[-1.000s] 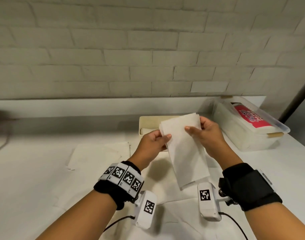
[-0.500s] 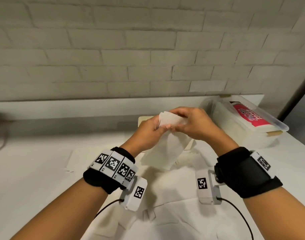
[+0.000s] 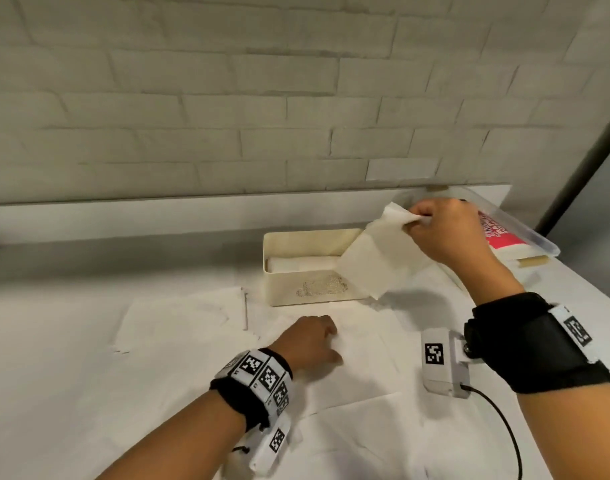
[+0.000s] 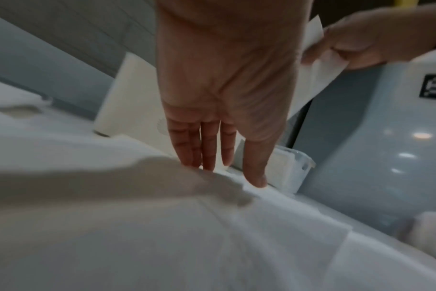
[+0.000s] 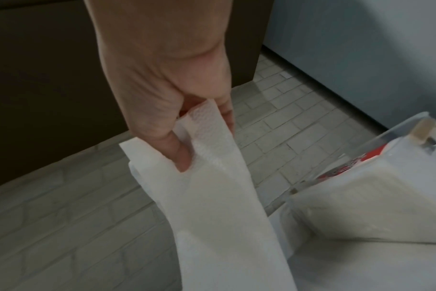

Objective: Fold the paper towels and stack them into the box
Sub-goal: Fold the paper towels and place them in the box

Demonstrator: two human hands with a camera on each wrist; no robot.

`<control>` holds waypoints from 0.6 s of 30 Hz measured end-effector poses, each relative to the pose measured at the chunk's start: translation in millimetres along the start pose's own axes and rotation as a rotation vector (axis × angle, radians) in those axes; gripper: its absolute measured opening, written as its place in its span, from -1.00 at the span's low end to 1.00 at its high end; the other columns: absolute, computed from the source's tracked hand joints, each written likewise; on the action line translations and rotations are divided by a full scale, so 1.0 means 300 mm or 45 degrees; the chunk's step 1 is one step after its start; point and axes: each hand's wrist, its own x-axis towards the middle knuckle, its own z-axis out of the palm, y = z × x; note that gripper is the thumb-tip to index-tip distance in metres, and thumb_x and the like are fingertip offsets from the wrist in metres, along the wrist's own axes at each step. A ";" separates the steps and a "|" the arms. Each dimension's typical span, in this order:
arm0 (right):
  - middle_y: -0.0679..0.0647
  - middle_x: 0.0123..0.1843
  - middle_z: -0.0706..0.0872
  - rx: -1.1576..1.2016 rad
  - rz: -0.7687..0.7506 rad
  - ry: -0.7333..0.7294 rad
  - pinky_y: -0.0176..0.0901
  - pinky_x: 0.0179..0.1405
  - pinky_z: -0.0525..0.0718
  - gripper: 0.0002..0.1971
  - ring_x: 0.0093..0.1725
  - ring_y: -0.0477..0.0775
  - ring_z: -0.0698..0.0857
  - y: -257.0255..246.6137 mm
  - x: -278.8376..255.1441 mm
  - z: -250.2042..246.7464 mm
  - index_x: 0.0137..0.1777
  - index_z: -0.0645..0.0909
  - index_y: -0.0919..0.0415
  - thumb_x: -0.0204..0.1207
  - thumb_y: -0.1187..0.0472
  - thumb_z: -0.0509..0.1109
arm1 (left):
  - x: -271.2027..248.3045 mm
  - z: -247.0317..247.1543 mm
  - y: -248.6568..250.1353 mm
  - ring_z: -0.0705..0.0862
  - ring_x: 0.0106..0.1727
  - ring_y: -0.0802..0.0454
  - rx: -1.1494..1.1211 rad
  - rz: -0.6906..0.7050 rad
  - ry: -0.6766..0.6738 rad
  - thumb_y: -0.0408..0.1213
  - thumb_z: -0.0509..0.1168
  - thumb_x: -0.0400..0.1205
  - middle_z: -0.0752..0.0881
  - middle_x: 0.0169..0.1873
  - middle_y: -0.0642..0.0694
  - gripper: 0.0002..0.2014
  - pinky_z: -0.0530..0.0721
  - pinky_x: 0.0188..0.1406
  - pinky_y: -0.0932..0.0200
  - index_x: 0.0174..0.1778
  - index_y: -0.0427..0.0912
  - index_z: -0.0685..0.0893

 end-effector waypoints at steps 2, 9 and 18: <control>0.22 -0.23 0.72 -0.040 0.018 0.003 -0.18 -0.23 0.42 -0.90 -0.06 0.31 0.64 0.024 -0.006 -0.004 -0.18 0.74 0.18 0.45 0.27 0.39 | 0.035 0.051 0.025 0.51 0.29 -0.02 0.102 0.028 -0.010 0.03 0.43 0.45 0.52 0.27 -0.06 -0.44 0.54 0.27 0.13 0.35 0.01 0.48; 0.12 -0.32 0.61 -0.038 0.094 -0.065 -0.21 -0.36 0.29 -0.88 -0.24 0.10 0.45 0.088 -0.053 0.000 -0.12 0.74 0.21 0.50 0.25 0.37 | 0.108 0.071 0.048 0.49 0.30 -0.03 0.194 0.089 -0.007 0.00 0.46 0.44 0.53 0.23 -0.03 -0.46 0.49 0.31 0.12 0.34 0.01 0.52; 0.04 -0.26 0.59 0.061 0.085 -0.081 -0.25 -0.48 0.25 -0.87 -0.20 0.02 0.51 0.092 -0.075 -0.028 -0.05 0.75 0.21 0.48 0.20 0.43 | 0.104 -0.086 -0.110 0.40 0.41 -0.14 0.337 -0.178 0.028 0.11 0.50 0.35 0.42 0.38 -0.14 -0.16 0.44 0.40 0.00 0.49 -0.07 0.32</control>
